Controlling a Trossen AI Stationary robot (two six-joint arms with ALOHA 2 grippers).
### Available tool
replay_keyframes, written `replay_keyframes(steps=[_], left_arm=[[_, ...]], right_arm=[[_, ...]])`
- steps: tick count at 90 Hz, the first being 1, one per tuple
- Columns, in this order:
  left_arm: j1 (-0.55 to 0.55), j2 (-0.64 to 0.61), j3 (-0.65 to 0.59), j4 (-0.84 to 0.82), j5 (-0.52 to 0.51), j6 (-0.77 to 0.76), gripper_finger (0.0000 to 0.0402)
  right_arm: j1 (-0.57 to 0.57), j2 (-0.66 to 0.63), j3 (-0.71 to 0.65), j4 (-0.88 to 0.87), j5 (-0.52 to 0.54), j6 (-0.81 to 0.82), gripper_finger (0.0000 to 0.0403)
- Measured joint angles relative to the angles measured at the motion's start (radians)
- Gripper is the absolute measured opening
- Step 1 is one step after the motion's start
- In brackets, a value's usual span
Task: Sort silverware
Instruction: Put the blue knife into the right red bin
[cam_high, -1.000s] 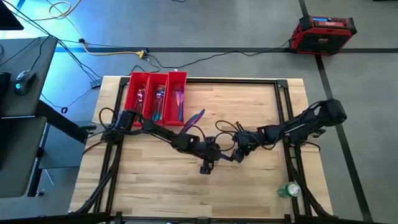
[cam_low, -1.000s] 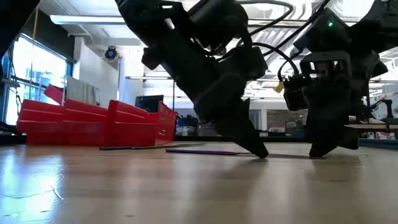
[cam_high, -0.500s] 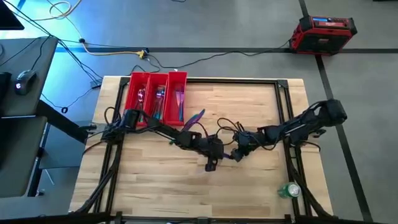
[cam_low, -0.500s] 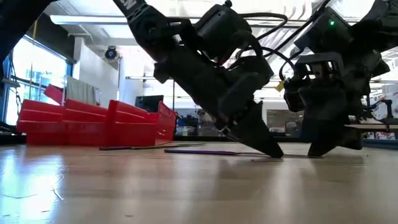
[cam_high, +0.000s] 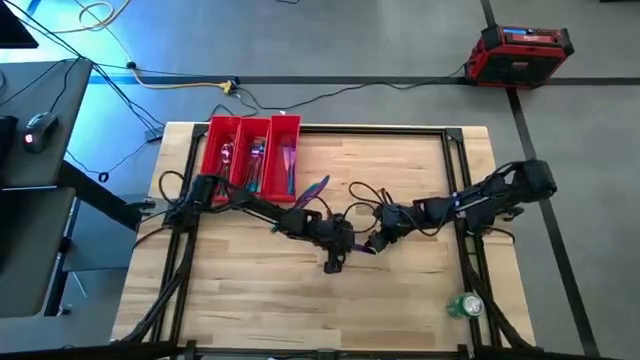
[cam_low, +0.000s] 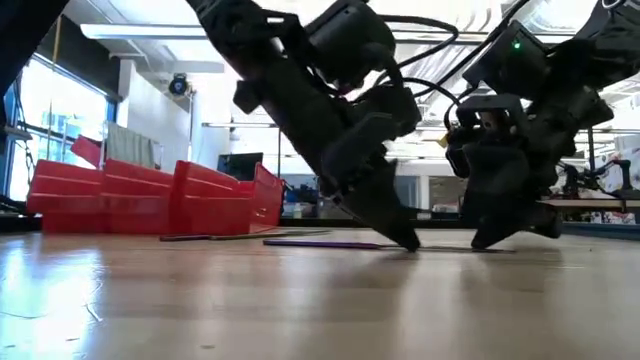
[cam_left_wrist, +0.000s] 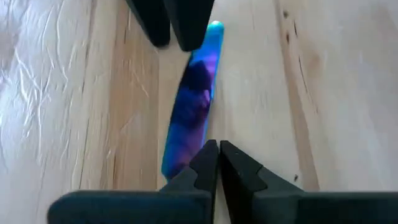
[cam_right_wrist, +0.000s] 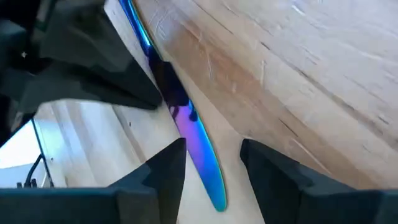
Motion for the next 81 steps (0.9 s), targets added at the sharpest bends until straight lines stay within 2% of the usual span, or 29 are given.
replay_keyframes(steps=[19,38,58,81], left_arm=[[0.011,0.028,0.003,0.021,-0.01,-0.009,0.0],[0.024,0.048,0.004,0.051,-0.006,-0.031,0.0],[0.025,0.078,0.005,0.087,-0.012,-0.037,0.0],[0.024,0.1,0.006,0.102,-0.018,-0.057,0.0]], right_arm=[[0.0,0.024,0.001,0.014,-0.028,0.002,0.0153],[-0.001,0.145,0.009,0.157,-0.069,0.019,0.0153],[0.0,0.169,0.097,0.054,-0.089,-0.04,0.0153],[0.0,0.185,0.12,0.028,-0.085,-0.028,0.0153]])
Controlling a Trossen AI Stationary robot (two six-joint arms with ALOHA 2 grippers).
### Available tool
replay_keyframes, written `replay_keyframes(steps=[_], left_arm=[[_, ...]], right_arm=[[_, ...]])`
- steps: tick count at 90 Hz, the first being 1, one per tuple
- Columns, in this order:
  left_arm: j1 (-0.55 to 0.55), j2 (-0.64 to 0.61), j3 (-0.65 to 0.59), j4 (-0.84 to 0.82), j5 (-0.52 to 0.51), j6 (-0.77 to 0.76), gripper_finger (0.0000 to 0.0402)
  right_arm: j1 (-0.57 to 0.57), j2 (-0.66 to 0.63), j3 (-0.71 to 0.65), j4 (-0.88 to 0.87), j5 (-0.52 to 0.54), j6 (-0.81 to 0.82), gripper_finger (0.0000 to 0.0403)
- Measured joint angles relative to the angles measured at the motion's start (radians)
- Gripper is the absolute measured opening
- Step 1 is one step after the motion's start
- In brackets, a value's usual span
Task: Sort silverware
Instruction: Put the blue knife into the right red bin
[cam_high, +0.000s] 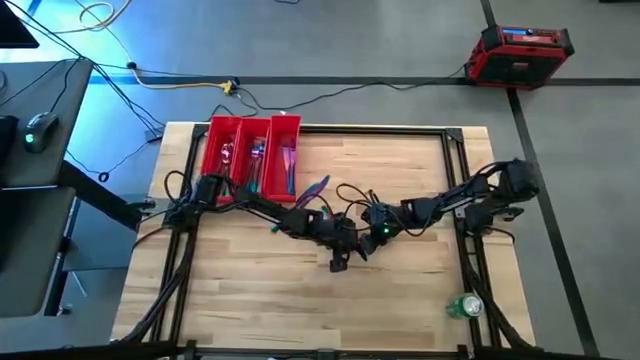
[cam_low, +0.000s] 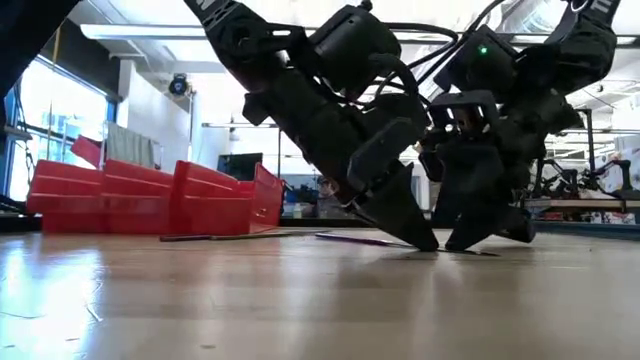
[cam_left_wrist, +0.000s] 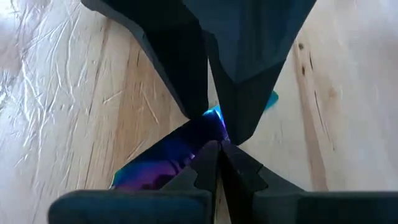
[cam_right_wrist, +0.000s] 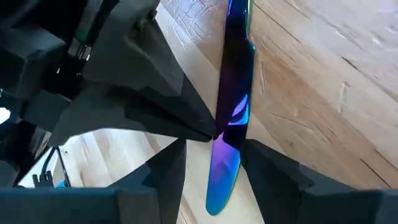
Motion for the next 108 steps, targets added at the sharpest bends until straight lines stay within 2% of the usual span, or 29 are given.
replay_keyframes(steps=[35,71,82,108], left_arm=[[-0.02,0.0,-0.001,-0.001,0.002,-0.013,0.0],[-0.039,0.002,-0.001,0.011,0.008,-0.022,0.0],[-0.045,0.003,-0.002,0.014,-0.034,-0.012,0.0],[-0.027,0.008,-0.003,0.04,-0.032,-0.001,0.0]], right_arm=[[-0.009,-0.005,-0.003,0.037,-0.005,0.005,0.0153],[-0.018,-0.027,0.004,-0.083,-0.01,0.013,0.0135],[-0.019,-0.009,0.002,-0.063,-0.014,0.019,0.0131],[-0.019,0.024,-0.001,0.024,-0.03,0.018,0.013]])
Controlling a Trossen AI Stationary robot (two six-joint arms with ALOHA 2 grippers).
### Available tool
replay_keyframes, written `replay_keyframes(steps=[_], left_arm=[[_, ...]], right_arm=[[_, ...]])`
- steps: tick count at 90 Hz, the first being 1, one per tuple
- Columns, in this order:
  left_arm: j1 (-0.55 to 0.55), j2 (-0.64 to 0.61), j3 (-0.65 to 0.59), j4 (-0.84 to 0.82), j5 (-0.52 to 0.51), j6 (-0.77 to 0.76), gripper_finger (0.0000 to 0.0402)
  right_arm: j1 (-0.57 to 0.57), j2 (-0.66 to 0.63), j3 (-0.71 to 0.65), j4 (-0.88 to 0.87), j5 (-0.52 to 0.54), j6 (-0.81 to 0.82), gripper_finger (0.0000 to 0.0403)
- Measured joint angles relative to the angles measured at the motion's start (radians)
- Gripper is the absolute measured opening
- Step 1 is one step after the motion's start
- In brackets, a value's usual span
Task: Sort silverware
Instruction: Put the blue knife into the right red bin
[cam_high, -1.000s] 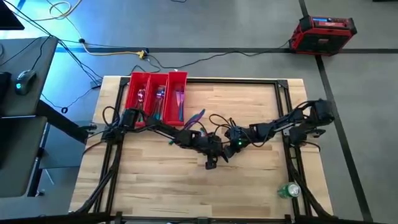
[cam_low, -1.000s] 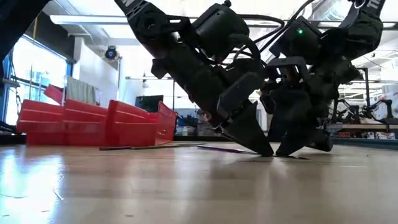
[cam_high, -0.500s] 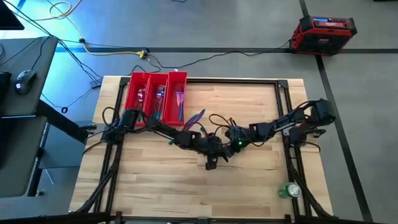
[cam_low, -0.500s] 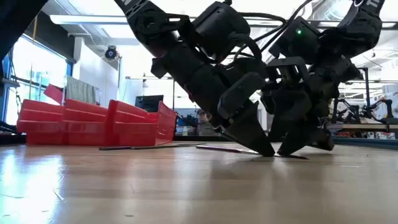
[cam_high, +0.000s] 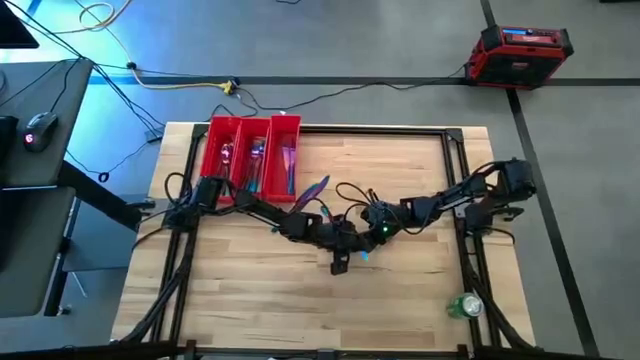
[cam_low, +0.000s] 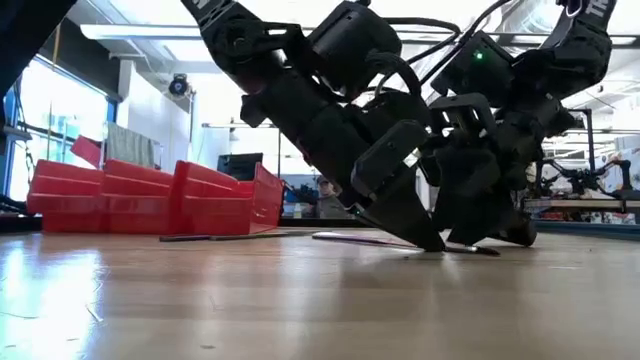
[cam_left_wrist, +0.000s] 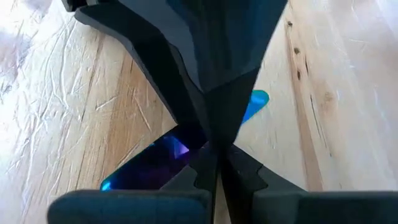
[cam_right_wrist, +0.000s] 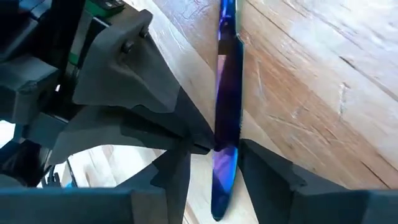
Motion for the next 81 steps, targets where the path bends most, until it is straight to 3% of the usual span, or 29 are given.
replay_keyframes(steps=[22,41,47,66,72,81], left_arm=[[0.0,0.007,0.0,0.017,-0.021,0.0,0.0],[0.003,-0.006,-0.001,0.038,-0.026,-0.003,0.0],[0.003,-0.024,-0.001,0.022,-0.019,-0.002,0.0001],[-0.017,-0.173,-0.007,-0.231,0.066,0.016,0.0009],[-0.04,-0.231,-0.004,-0.339,0.016,0.056,0.0013],[-0.073,-0.279,-0.002,-0.429,-0.149,0.136,0.0024]], right_arm=[[0.009,0.001,0.001,-0.015,0.013,-0.078,0.0119],[0.043,0.001,0.003,-0.055,0.066,-0.161,0.0022],[0.052,0.002,0.003,-0.057,0.083,-0.178,0.0008],[0.074,0.002,0.005,-0.073,0.165,-0.201,0.0002],[0.078,0.002,0.006,-0.072,0.174,-0.215,0.0002],[0.079,0.002,0.005,-0.068,0.181,-0.234,0.0001]])
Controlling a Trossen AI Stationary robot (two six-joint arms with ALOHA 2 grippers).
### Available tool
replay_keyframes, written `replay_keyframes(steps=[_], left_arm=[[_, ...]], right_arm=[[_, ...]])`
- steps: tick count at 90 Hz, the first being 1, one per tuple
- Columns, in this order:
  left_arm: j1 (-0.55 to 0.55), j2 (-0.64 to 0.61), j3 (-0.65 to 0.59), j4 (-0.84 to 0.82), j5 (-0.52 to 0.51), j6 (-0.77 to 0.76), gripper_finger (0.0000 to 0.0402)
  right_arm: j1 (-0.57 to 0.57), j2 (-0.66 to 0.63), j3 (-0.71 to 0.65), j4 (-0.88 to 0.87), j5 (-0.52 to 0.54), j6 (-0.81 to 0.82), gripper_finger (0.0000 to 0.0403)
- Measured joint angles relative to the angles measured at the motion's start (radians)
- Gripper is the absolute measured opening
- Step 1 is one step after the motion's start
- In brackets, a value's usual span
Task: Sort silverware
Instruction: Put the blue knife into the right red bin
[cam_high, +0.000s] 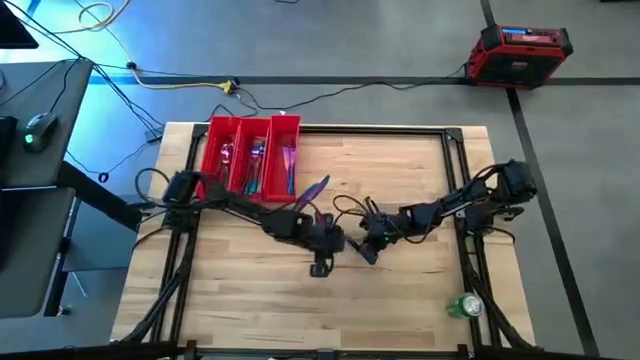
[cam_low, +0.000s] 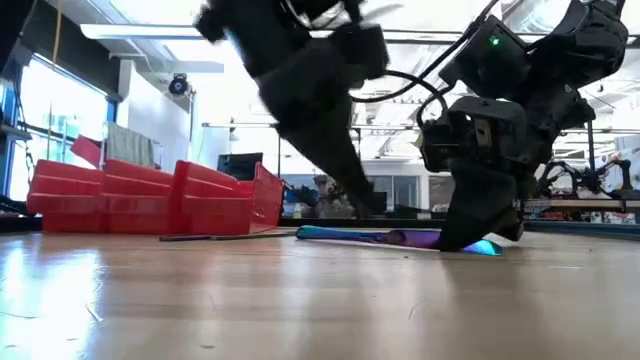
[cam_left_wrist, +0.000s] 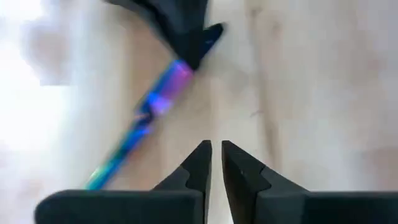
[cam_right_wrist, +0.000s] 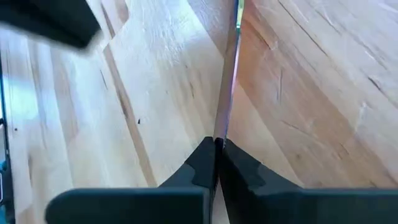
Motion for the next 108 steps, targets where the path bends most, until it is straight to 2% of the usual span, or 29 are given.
replay_keyframes(steps=[4,8,26,35,43,55,74,80,87,108], left_arm=[[0.0,-0.003,0.0,-0.015,-0.047,0.033,0.0033],[0.01,-0.003,-0.001,-0.015,-0.052,0.056,0.0045],[0.11,0.043,0.0,-0.021,0.089,0.083,0.0118],[0.152,0.063,0.0,-0.041,0.101,0.107,0.0142],[0.174,0.078,0.001,-0.076,0.104,0.145,0.0148],[0.194,0.088,0.005,-0.108,0.181,0.167,0.0123],[0.188,0.101,0.006,-0.123,0.238,0.185,0.0023],[0.181,0.099,0.004,-0.12,0.244,0.166,0.0013],[0.173,0.098,0.004,-0.122,0.24,0.133,0.0012],[0.122,0.087,0.004,-0.145,0.178,0.003,0.0002]], right_arm=[[0.0,0.0,0.0,0.003,0.001,-0.013,0.0001],[0.0,0.0,-0.001,0.007,0.002,-0.021,0.0001],[0.004,0.001,-0.002,0.02,0.001,-0.045,0.0],[0.011,0.001,-0.003,0.023,0.009,-0.046,0.0],[0.016,0.001,-0.003,0.024,0.012,-0.049,0.0],[0.016,0.002,-0.004,0.033,0.01,-0.059,0.0],[0.017,0.003,-0.006,0.042,-0.002,-0.11,0.0],[0.017,0.003,-0.005,0.041,-0.009,-0.115,0.0009],[0.011,-0.007,-0.005,0.03,-0.052,-0.101,0.0037],[-0.005,-0.129,-0.012,-0.063,-0.184,-0.096,0.0164]])
